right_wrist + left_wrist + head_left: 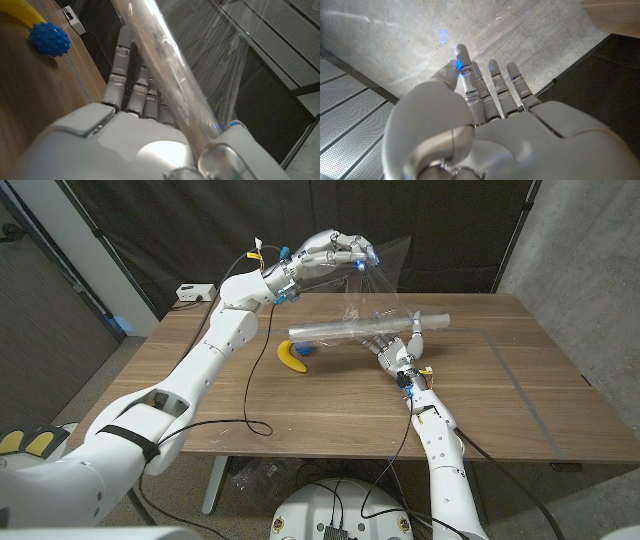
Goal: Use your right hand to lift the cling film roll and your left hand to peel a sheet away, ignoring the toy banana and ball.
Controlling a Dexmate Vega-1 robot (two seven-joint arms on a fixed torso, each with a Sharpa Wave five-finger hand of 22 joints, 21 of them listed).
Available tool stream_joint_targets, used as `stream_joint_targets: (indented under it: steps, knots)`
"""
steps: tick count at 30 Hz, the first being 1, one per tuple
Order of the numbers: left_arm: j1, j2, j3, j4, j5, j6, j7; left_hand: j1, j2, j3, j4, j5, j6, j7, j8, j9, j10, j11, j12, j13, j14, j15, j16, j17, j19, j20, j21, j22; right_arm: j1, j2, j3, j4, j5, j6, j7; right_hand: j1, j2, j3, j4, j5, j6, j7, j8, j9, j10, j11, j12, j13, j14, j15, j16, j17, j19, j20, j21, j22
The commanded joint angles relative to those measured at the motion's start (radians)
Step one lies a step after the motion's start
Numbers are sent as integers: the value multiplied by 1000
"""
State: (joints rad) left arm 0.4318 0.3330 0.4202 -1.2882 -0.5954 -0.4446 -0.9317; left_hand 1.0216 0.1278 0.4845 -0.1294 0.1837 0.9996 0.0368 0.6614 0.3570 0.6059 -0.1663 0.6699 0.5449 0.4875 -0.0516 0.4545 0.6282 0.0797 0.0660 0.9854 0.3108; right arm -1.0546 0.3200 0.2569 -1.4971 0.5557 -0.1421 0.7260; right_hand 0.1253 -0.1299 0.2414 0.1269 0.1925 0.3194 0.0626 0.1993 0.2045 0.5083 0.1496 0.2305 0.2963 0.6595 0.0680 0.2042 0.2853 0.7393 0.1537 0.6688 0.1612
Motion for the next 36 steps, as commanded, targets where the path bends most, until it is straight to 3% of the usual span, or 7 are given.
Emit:
stream_joint_targets:
  steps: [1, 3, 7, 10, 14, 17, 36]
  knots:
    - [8, 13, -3, -14, 3, 6, -15, -6, 6, 2, 8, -2, -7, -10, -5, 1, -10, -7, 7, 3, 4, -92, -3, 6, -7, 3, 9, -2, -4, 4, -13, -4, -3, 14, -6, -7, 4, -2, 0, 5, 3, -6, 5, 2, 3, -2, 6, 2, 5, -1, 5, 1, 2, -2, -6, 5]
    - [7, 16, -1, -10, -1, 5, -31, -51, -28, -25, 26, -9, -77, -50, -36, -11, -31, 1, -5, -8, -18, -87, -19, 12, -23, 9, 17, -7, -5, 3, -16, -5, -5, 16, -7, -7, 5, -2, -1, 5, 2, -6, 5, 2, 3, -3, 6, 2, 5, -1, 5, 1, 3, -2, -7, 5]
    - [-10, 9, 5, 29, -42, -4, -114, -325, -222, -216, 130, 23, -711, -115, -354, -99, -370, 81, -173, -84, -270, 18, -191, -15, -202, 77, -20, -67, -9, 6, -21, -8, -6, 21, -11, -7, 6, -2, -1, 5, 3, -6, 5, 2, 3, -4, 7, 1, 5, -2, 5, 0, 3, -3, -10, 6]
    - [-13, 7, 5, 41, -56, -9, -138, -389, -265, -296, 157, 64, -1059, -115, -482, -135, -573, 148, -312, -123, -419, 71, -245, -68, -313, 104, -78, -104, -10, 6, -23, -5, -6, 24, -13, -7, 7, -2, -2, 5, 3, -6, 5, 2, 4, -4, 8, 1, 5, -2, 5, -1, 4, -2, -11, 6]
    - [-1, 14, -5, 28, -61, -10, -128, -414, -275, -371, 168, 113, -1340, -99, -491, -156, -743, 192, -425, -161, -598, 129, -266, -133, -419, 118, -149, -115, -5, 6, -25, 8, -6, 34, -11, -7, 7, -2, -2, 5, 2, -6, 5, 2, 4, -2, 9, 1, 5, -1, 5, -1, 3, -2, -14, 6]
    - [8, 18, -14, 19, -71, -8, -125, -420, -271, -391, 172, 128, -1408, -103, -488, -158, -791, 208, -446, -169, -650, 139, -270, -153, -461, 122, -175, -116, -3, 7, -29, 16, -9, 40, -12, -7, 8, -2, -3, 5, 0, -5, 4, 2, 4, -3, 9, 1, 4, -2, 5, -2, 4, -3, -16, 6]
    - [81, 70, -73, -53, -141, 32, -132, -468, -269, -445, 199, 155, -1388, -114, -458, -161, -816, 228, -448, -183, -701, 161, -260, -182, -519, 142, -216, -115, 12, 22, -90, 47, -43, 92, -39, -7, 11, -3, -6, 5, 0, -6, 5, 1, 6, -3, 12, 0, 7, -1, 6, -6, 7, -1, -28, 6]
